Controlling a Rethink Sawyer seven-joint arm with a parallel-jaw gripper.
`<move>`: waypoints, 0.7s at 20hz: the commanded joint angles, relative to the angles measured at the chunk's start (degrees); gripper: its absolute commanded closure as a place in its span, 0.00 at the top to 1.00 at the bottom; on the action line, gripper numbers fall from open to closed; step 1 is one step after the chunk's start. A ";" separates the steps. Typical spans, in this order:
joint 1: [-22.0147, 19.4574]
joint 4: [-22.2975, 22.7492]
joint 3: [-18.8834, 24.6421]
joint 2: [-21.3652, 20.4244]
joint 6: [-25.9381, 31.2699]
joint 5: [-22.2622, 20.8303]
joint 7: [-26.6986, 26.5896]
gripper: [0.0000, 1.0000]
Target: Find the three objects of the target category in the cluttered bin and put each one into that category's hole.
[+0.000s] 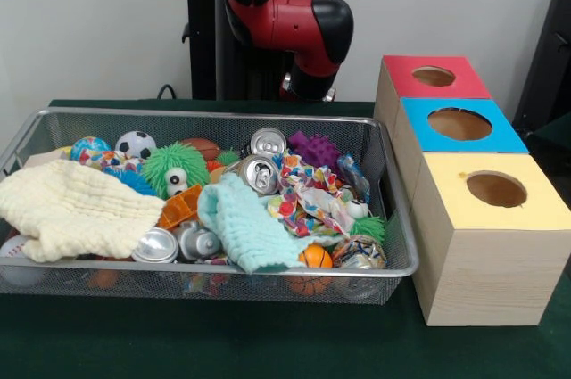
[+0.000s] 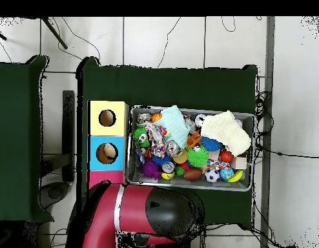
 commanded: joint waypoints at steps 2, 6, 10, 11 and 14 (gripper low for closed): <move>-2.50 -13.20 6.23 1.93 -9.06 2.03 8.97 1.00; -3.25 -13.61 6.79 2.55 -8.40 1.96 8.99 1.00; -3.66 -13.60 7.12 2.82 -6.75 2.64 9.08 1.00; -3.61 -13.50 7.08 2.81 -6.64 2.86 9.28 1.00; -2.89 -13.52 6.59 3.07 -7.82 3.28 9.87 1.00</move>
